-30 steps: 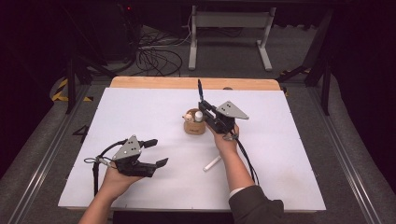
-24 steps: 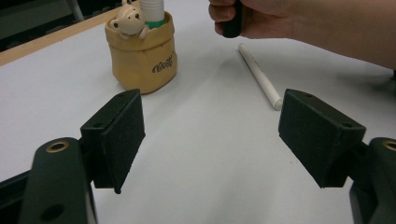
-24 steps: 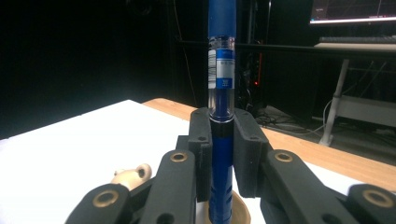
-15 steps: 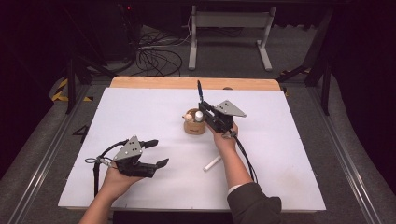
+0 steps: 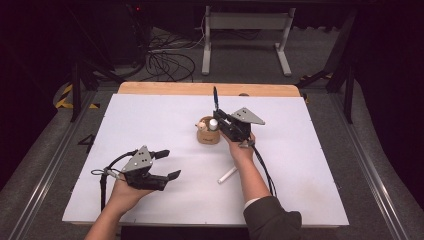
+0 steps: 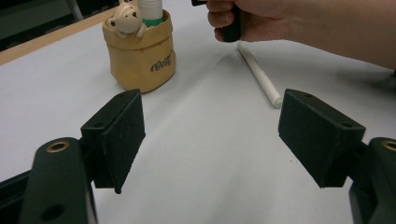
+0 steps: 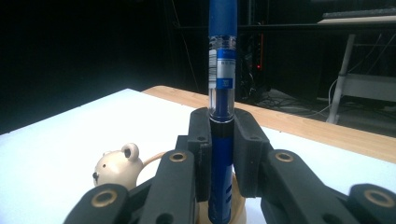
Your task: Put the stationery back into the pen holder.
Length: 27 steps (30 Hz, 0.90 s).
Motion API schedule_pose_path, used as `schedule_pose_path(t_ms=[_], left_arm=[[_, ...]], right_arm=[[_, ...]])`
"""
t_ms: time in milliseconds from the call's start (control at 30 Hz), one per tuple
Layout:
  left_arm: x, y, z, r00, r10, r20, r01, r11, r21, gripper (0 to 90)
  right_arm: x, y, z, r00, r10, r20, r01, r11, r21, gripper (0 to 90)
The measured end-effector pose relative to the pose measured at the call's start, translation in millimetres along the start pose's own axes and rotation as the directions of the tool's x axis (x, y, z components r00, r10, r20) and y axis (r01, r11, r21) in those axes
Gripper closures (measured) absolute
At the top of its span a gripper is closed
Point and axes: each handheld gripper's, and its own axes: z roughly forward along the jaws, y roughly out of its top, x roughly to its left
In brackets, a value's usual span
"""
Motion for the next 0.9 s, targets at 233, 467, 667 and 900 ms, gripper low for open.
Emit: schedule_pose_path(t_ms=[233, 467, 667, 900], left_arm=[[0.1, -0.1, 0.0, 1.0, 0.0, 0.001, 0.0, 1.0, 0.0, 23.4], [-0.4, -0.1, 0.2, 1.0, 0.002, 0.003, -0.002, 1.0, 0.001, 23.4], [-0.5, -0.1, 0.4, 1.0, 0.002, 0.003, -0.002, 1.0, 0.002, 23.4], [-0.9, -0.1, 0.9, 1.0, 0.004, 0.005, -0.004, 1.0, 0.003, 23.5]], right_arm=[[-1.6, 0.1, -1.3, 0.9999, 0.015, -0.007, -0.015, 1.0, 0.003, 79.4], [-2.4, -0.5, -3.1, 0.9997, 0.02, -0.013, -0.02, 1.0, -0.002, 79.1], [-2.7, -0.6, -4.4, 0.9997, 0.021, -0.011, -0.021, 1.0, -0.002, 76.4], [-4.0, -0.2, -6.1, 0.9998, 0.015, -0.014, -0.015, 1.0, -0.002, 73.4]])
